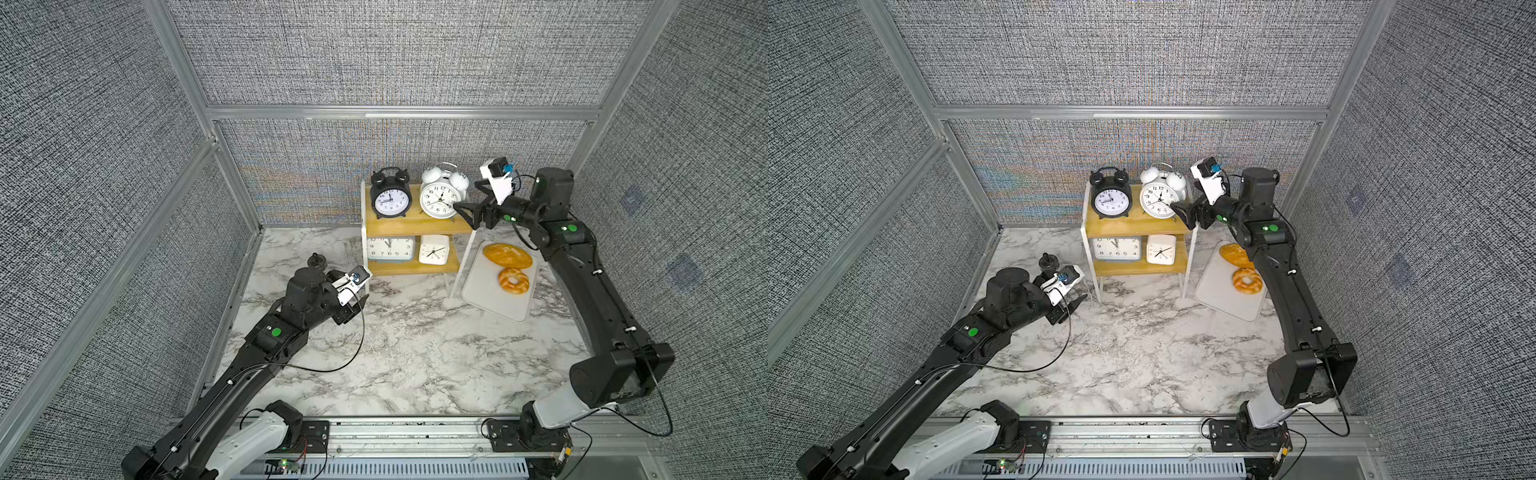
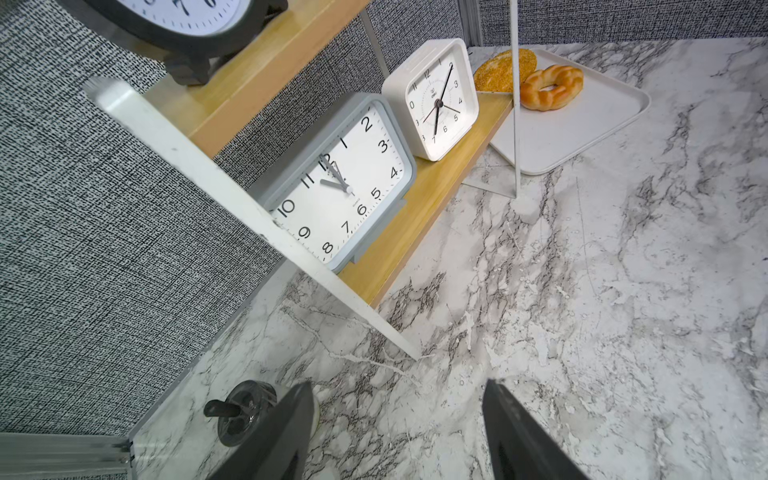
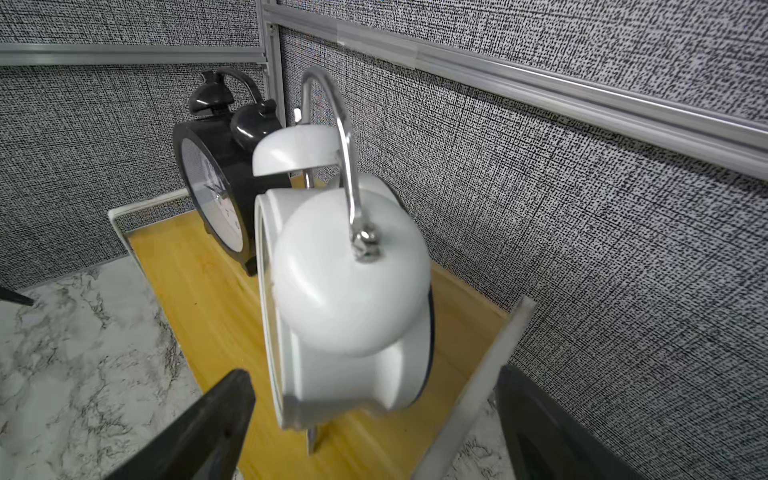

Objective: Place the alarm clocks on the shelf by style
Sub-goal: Place the alarm on the shelf.

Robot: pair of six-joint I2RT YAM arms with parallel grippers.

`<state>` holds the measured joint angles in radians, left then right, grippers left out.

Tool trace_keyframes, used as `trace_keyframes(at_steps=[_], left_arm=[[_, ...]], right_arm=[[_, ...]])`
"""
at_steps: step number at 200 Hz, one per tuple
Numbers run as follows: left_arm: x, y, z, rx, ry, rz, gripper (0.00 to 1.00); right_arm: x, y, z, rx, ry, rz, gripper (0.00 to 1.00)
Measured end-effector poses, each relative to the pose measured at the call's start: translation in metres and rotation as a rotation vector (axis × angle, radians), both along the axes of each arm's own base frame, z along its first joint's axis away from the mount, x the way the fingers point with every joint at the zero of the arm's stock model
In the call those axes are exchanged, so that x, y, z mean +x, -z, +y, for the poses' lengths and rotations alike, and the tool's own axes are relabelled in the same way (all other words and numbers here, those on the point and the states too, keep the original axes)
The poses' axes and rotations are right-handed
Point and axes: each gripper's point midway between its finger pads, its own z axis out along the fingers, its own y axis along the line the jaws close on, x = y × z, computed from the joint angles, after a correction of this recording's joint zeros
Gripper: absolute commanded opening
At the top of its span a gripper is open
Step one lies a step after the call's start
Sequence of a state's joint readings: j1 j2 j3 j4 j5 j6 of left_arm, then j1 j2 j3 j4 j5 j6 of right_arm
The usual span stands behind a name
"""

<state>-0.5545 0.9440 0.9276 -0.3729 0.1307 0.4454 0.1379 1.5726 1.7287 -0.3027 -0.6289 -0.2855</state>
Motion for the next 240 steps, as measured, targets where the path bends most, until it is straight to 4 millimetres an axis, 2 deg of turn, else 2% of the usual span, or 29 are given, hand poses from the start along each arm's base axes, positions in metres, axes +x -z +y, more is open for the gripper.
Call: trace_keyframes(at_steps=[240], left_arm=[[0.000, 0.002, 0.000, 0.007, 0.001, 0.006, 0.70]], right_arm=[[0.021, 0.008, -0.024, -0.063, 0.169, -0.012, 0.95]])
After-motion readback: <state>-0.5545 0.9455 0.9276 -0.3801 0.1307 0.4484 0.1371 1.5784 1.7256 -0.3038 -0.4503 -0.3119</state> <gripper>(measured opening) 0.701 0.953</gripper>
